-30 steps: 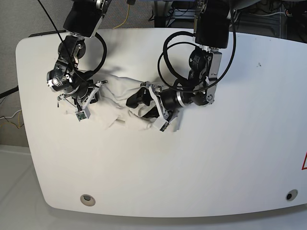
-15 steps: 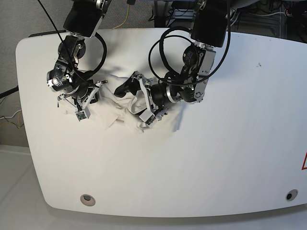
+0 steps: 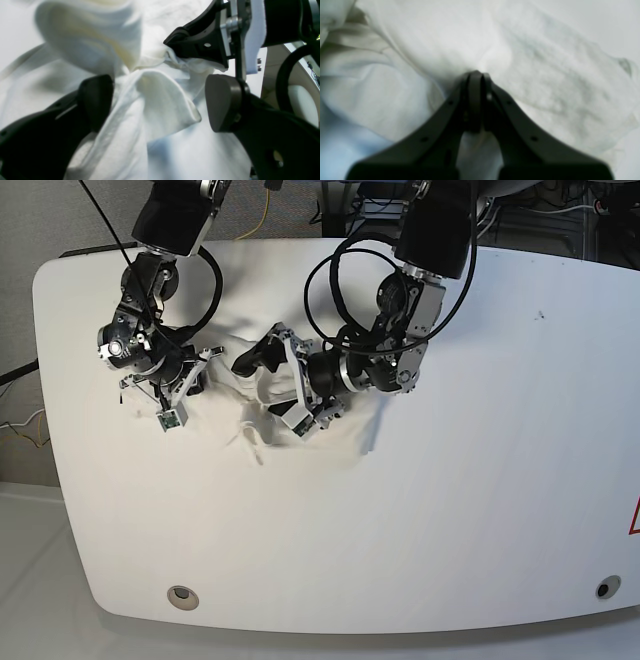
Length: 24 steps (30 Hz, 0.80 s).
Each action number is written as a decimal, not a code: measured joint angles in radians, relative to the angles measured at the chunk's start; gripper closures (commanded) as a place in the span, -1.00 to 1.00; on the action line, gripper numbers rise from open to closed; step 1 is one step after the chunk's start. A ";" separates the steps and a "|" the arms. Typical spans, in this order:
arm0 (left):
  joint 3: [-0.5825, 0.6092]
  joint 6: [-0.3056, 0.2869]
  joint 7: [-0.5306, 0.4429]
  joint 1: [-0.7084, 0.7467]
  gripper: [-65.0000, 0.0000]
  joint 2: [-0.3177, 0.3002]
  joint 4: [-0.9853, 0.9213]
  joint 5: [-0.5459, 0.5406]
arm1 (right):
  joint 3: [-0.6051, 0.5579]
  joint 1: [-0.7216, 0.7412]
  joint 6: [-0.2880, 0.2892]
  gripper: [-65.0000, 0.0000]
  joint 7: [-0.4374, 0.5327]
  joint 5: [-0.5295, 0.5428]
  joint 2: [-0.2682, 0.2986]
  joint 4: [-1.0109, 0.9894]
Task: Fold the T-shirt properly
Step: 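Lay the carried end over the strip near the right gripper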
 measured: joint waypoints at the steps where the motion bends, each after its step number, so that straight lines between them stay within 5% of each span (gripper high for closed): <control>1: 0.005 0.000 -0.002 -0.002 -0.70 -0.001 0.000 0.000 | 0.000 0.000 0.000 1.00 0.000 0.000 0.000 0.000; 14: 0.002 0.000 0.002 -0.002 -0.69 0.001 0.004 -0.003 | 0.000 -0.001 0.000 1.00 0.000 0.001 0.002 0.000; 24: -0.076 0.000 0.093 0.004 -0.69 -0.001 0.153 0.000 | 0.001 -0.003 0.000 1.00 0.003 0.001 0.003 0.000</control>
